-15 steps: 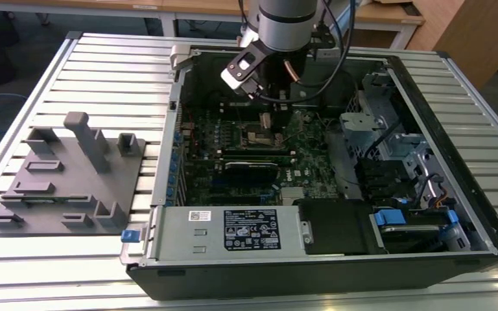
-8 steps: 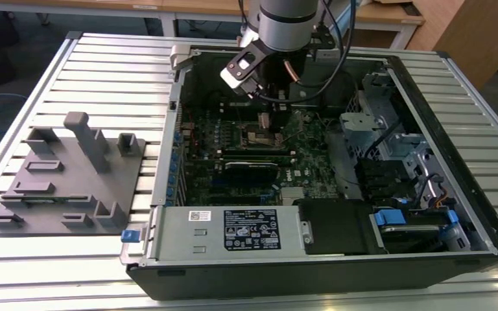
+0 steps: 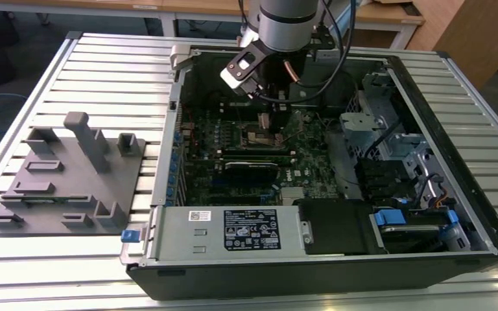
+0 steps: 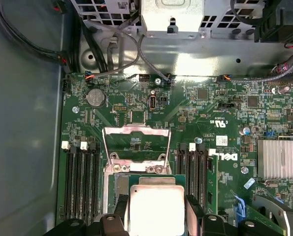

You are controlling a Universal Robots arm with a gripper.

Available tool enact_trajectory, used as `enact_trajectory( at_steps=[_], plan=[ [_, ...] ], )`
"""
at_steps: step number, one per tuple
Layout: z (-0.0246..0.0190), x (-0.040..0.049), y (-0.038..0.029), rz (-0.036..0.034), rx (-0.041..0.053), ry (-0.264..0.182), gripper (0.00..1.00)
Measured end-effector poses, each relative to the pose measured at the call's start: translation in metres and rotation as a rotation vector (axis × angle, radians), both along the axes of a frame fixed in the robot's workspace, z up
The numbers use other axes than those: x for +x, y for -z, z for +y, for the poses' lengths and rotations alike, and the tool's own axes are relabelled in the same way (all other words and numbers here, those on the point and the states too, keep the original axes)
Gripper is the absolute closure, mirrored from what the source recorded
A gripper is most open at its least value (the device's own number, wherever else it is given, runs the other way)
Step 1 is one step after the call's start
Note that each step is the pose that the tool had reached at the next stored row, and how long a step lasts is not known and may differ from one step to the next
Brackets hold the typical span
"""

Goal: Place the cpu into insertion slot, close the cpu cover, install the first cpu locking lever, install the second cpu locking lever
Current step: 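Place the cpu into insertion slot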

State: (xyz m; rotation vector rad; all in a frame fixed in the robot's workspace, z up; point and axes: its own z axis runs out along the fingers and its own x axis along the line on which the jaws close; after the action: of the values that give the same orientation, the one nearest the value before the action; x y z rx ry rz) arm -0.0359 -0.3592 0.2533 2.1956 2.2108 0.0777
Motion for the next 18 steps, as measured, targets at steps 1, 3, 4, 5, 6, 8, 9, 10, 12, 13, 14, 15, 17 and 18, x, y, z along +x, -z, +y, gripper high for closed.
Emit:
enact_trajectory(
  at_steps=[1,3,4,5,6,8,9,10,12,13,14,15,17,18],
  plan=[
    [0.0000,0.0000,0.0000,0.0000,-0.0001,0.000,0.46],
    [0.0000,0.0000,0.0000,0.0009,-0.0002,0.000,0.46],
    [0.0000,0.0000,0.0003,0.0013,-0.0002,0.000,0.46],
    [0.0000,0.0000,0.0005,0.0012,-0.0001,0.000,0.46],
    [0.0000,0.0000,0.0005,0.0012,-0.0001,0.000,0.46],
    [0.0001,0.0000,0.0008,0.0011,0.0001,0.000,0.46],
    [0.0001,0.0000,0.0013,0.0010,0.0004,0.000,0.46],
    [0.0000,0.0000,0.0014,0.0011,0.0000,0.000,0.46],
    [0.0000,0.0000,0.0014,0.0013,-0.0002,0.000,0.46],
    [0.0000,0.0000,0.0015,0.0012,-0.0001,0.000,0.46],
    [0.0002,0.0001,0.0015,0.0012,0.0000,0.000,0.46],
    [0.0004,0.0001,0.0016,0.0011,0.0001,0.000,0.46],
    [0.0006,0.0000,0.0015,0.0012,-0.0002,0.000,0.46],
    [0.0009,0.0000,0.0015,0.0012,-0.0001,0.000,0.46]
  ],
)
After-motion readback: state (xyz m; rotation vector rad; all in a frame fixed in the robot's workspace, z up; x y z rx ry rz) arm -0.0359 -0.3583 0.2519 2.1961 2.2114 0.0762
